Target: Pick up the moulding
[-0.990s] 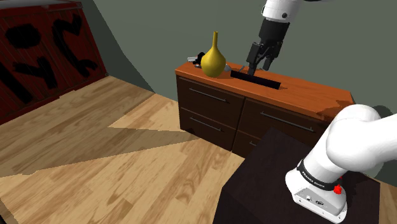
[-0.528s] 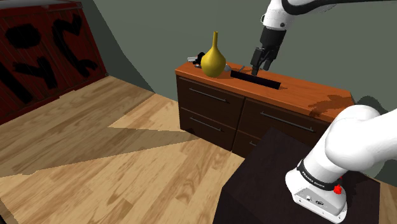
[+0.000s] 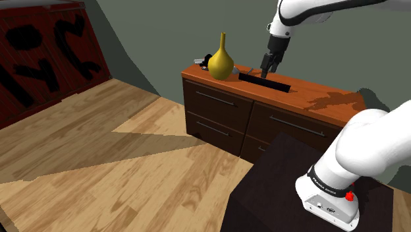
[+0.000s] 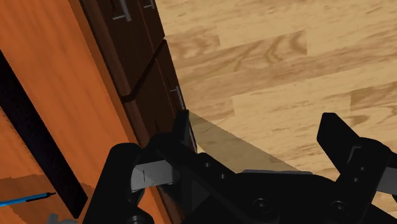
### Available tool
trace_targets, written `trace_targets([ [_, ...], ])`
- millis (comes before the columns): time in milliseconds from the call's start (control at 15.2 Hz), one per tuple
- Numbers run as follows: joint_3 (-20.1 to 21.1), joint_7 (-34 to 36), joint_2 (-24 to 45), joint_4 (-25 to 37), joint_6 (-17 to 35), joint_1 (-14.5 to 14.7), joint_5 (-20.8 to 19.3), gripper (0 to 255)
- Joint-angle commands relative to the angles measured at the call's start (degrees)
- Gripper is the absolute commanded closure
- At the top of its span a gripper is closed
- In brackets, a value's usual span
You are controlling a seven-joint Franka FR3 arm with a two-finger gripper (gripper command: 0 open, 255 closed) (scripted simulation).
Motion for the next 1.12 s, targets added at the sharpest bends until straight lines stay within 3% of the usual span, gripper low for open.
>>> trace_targets([
  [0,-2.1,-3.4,3.3,1.5,1.7,-0.2,-0.4,0],
  [462,-8.8,-15.5,17.1,9.5,6.8,-0.5,1.7,0],
  [1056,-12.9,-31.9,38.1,25.5,9.2,-4.3,10.8,0],
])
